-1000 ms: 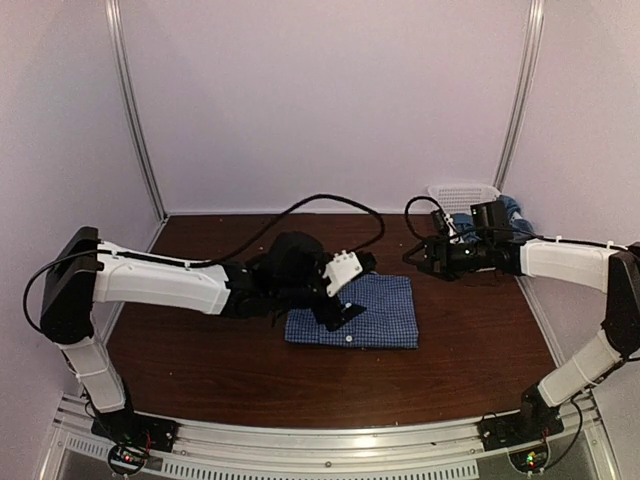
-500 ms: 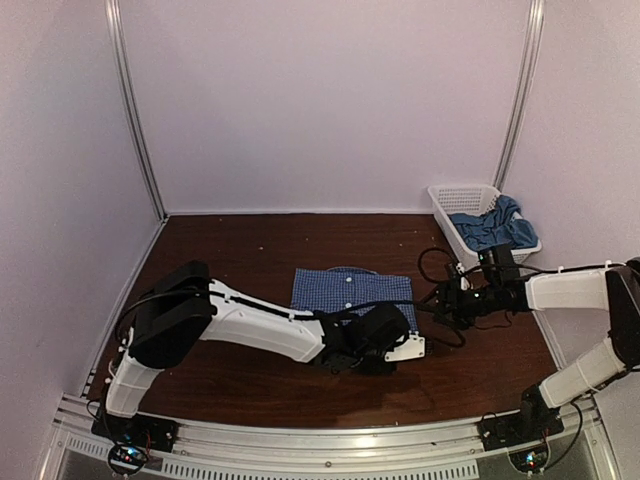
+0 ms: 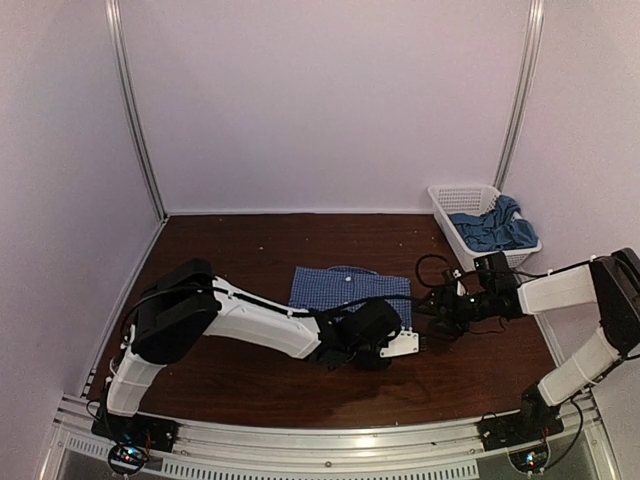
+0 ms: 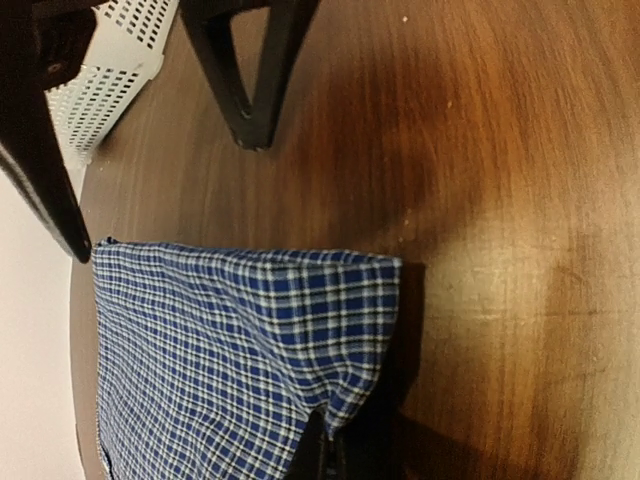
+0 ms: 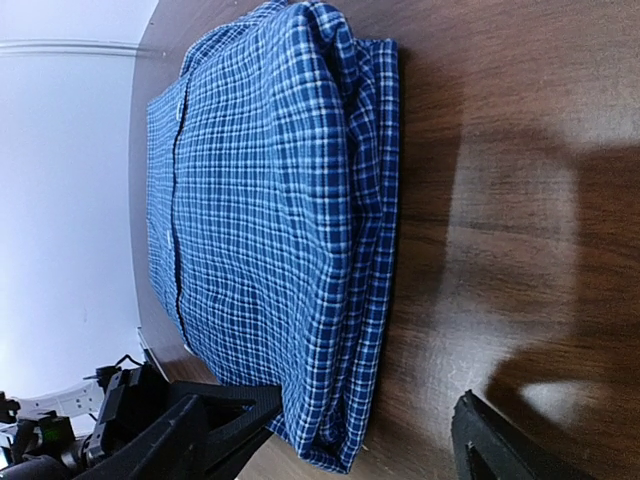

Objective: Fold and stack the mixed laundry pile
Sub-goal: Pick up the square-folded shirt from the center of the board, then pass from the left arm to the right

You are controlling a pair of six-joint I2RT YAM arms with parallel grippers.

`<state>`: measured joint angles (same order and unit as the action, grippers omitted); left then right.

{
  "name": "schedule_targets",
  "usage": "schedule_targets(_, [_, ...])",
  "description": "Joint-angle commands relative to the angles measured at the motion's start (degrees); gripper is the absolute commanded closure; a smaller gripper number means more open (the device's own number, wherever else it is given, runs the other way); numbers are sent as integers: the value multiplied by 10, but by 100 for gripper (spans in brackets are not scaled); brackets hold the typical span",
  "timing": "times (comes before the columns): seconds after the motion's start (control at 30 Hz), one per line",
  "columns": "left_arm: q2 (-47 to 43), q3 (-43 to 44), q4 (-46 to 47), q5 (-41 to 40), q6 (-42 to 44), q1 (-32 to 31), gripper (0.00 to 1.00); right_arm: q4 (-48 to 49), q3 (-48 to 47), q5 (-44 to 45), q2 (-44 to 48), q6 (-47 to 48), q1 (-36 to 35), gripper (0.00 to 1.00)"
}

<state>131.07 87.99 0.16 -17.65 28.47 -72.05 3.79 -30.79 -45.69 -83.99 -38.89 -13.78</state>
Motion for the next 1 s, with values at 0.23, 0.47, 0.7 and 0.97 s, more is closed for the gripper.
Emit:
schedule_targets(0.23, [-73,-30,70,75,-66,30,100,114,8,-39,-38,-87,-23,11])
schedule_targets(0.47, [-91,-49,87,81,-68,31,100,201,-11,-15,-100,-151,-39,17])
schedule_targets(0.7, [-105,-68,100,88,-65,31,100,325,-36,-32,-199,-238,-47,36])
schedule_targets(0.97, [-124,-99,124,80,-56,31,100,459,-47,-63,-290,-330,-54,50])
